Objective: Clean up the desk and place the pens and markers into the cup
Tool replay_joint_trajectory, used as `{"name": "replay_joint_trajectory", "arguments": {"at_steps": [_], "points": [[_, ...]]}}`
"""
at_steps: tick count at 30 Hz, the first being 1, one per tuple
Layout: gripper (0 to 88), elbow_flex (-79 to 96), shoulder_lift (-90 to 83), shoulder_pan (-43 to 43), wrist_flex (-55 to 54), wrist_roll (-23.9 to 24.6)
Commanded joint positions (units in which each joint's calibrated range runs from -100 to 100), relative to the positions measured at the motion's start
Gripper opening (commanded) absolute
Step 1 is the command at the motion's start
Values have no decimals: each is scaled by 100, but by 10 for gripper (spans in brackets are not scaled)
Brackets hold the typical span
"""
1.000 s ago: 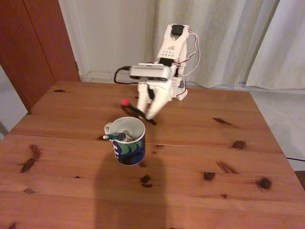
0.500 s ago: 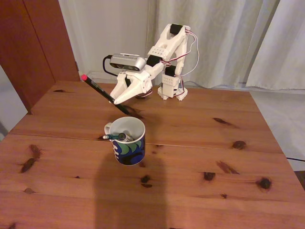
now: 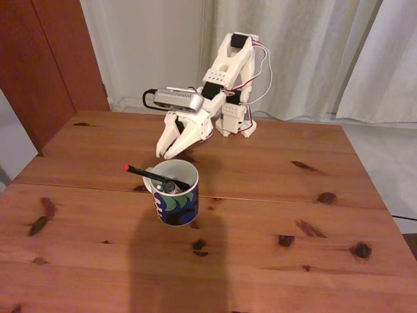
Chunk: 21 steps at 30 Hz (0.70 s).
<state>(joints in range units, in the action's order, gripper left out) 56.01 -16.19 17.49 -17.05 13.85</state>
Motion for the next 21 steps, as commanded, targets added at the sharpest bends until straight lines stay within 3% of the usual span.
{"name": "replay_joint_trajectory", "arguments": {"at_steps": [1,5,8,13,21], "points": [[69,-371,-32,-48,-183,-7],[69,-497,-49,-201,-175,-33],[13,-371,-140,-402,-97,-59],[5,612,-1067,-756,186,-248],[5,1919,-3210,-1472,3180,-248]]}}
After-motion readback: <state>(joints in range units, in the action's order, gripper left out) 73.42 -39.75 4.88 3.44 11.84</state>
